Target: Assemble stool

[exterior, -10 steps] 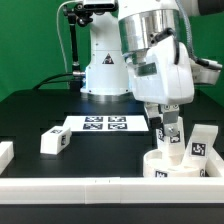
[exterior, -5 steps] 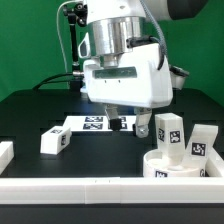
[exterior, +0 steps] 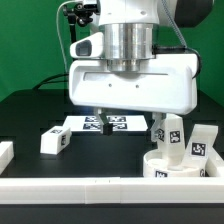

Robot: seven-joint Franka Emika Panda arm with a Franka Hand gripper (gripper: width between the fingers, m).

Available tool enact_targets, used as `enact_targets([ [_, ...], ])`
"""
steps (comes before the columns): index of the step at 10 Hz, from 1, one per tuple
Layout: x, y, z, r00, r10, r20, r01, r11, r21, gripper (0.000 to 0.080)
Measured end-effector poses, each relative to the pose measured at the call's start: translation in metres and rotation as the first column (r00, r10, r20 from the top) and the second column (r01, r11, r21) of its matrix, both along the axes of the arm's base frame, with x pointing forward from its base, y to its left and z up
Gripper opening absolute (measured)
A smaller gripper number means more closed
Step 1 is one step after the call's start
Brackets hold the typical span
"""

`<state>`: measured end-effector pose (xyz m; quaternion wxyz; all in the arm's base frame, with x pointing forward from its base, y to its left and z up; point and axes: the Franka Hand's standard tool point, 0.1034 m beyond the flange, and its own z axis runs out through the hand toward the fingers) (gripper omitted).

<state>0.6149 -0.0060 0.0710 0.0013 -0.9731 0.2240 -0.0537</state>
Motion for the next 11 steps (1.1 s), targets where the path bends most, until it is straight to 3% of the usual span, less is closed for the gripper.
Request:
enact_targets([
  [1, -0.001, -0.001, -0.001, 0.995, 0.096, -0.005, -0.096, 0.995, -0.023, 0.0649],
  [4, -0.001, -0.003, -0.001, 0.981, 0.196, -0.01, -0.196, 0.98, -0.031, 0.0649],
  [5, -0.002, -0.017, -0.001, 0.983, 0.184, -0.007, -0.184, 0.983, -0.008, 0.0649],
  [6, -0.009, -0.041, -0.003, 0.982, 0.19, -0.003, -0.19, 0.982, -0.014, 0.0649],
  [8, -0.03, -0.093, 0.001, 0.985, 0.168, -0.038, -0.169, 0.986, -0.008, 0.0649],
  [9, -0.035, -0.122, 0.0, 0.984, 0.18, -0.018, -0.18, 0.983, -0.034, 0.0649],
  [10, -0.046, -0.139, -0.008, 0.987, 0.159, -0.015, -0.159, 0.986, -0.049, 0.0649],
  [11, -0.046, -0.132, -0.008, 0.989, 0.146, -0.022, -0.147, 0.988, -0.039, 0.0649],
])
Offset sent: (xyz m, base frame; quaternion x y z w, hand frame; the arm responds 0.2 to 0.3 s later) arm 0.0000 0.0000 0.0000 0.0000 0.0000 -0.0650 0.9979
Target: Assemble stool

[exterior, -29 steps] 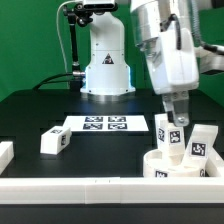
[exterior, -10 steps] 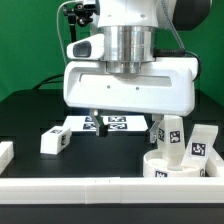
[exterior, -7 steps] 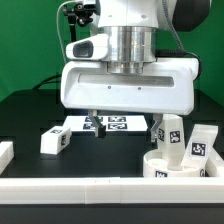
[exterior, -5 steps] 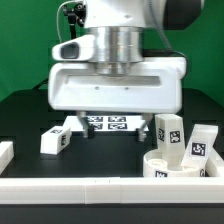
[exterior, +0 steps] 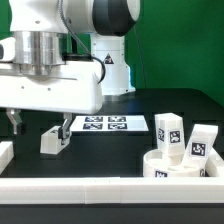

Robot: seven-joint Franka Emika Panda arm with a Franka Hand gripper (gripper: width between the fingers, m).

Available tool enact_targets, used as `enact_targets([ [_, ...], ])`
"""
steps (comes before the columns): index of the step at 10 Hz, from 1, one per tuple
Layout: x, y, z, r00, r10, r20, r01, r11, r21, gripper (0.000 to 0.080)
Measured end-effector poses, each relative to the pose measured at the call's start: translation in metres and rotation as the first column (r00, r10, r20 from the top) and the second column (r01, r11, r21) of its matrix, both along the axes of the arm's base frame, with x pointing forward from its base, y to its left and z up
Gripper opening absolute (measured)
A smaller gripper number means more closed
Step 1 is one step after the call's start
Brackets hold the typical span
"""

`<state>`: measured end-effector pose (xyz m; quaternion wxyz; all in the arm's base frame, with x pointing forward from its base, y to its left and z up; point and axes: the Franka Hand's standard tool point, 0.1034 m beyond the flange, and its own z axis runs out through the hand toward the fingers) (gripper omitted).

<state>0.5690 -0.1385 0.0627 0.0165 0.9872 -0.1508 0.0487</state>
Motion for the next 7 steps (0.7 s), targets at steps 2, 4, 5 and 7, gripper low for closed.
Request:
enact_targets([
  [2, 0.0, 0.0, 0.0, 1.0, 0.004, 0.0, -0.004, 1.0, -0.001, 0.0649],
  [4, -0.005, -0.011, -0.007, 0.999, -0.029, -0.027, 0.029, 0.999, 0.014, 0.0649],
  [5, -0.017, -0.019, -0.012, 0.996, -0.077, -0.035, 0.078, 0.996, 0.031, 0.0649],
  [7, -0.038, -0.022, -0.022, 0.989, -0.138, -0.055, 0.142, 0.987, 0.069, 0.0649],
])
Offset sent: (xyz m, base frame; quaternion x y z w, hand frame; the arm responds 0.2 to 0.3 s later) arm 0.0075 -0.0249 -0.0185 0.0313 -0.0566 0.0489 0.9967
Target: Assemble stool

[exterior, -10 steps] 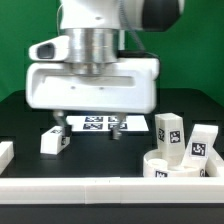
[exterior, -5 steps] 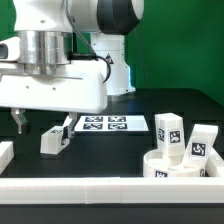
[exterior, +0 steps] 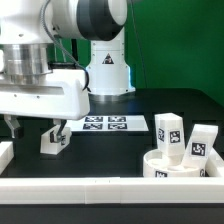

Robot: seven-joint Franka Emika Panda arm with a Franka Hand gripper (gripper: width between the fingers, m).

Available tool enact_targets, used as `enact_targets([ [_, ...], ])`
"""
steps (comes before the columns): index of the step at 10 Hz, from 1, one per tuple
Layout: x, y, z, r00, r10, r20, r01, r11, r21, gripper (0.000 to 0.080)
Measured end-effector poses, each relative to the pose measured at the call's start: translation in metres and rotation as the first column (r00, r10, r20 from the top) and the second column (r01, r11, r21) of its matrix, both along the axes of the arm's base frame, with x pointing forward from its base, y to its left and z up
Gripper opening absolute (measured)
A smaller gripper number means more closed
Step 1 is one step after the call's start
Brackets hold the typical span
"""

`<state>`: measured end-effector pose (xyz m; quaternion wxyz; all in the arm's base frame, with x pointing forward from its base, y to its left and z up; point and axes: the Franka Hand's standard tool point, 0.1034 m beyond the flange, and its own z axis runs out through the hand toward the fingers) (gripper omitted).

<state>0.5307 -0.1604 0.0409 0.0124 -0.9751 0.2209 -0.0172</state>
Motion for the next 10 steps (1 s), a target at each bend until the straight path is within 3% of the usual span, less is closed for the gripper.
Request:
enact_targets([
  [3, -0.002, 0.003, 0.001, 1.0, -0.016, -0.015, 0.017, 1.0, 0.026, 0.0649],
  [8, -0.019, 0.017, -0.007, 0.963, 0.011, -0.27, 0.047, 0.977, 0.206, 0.0649],
  [10, -0.022, 0.016, -0.011, 0.934, 0.034, -0.356, 0.063, 0.964, 0.257, 0.0649],
])
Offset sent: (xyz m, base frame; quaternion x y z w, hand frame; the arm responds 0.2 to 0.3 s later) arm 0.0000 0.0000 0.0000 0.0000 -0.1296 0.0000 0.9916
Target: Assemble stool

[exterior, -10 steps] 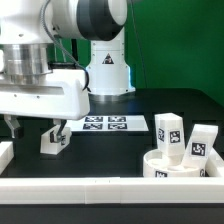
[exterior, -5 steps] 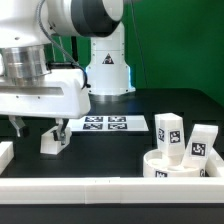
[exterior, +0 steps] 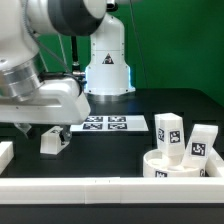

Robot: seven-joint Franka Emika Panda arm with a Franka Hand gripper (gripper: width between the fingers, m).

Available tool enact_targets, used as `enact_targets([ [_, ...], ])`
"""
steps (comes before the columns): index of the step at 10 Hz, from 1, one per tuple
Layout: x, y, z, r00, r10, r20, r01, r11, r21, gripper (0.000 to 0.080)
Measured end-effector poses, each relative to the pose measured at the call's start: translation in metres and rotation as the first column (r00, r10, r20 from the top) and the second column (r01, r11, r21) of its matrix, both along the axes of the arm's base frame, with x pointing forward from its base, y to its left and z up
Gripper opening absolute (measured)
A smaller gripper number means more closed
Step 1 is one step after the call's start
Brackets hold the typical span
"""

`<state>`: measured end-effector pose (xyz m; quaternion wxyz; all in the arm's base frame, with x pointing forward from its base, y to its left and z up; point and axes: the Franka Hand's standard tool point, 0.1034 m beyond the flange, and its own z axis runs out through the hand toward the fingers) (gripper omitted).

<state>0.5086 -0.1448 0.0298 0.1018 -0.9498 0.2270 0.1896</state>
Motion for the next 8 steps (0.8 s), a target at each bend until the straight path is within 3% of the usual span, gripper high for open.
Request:
enact_targets([
  [1, -0.0077, 0.0014, 0.0017, 0.997, 0.016, -0.081, -0.012, 0.999, 0.05, 0.0649],
  [5, -0.0118, -0.0018, 0.002, 0.957, 0.064, -0.282, -0.013, 0.984, 0.179, 0.0649],
  [8, -0.0141, -0.0013, -0.0037, 0.944, 0.054, -0.326, 0.006, 0.983, 0.182, 0.0649],
])
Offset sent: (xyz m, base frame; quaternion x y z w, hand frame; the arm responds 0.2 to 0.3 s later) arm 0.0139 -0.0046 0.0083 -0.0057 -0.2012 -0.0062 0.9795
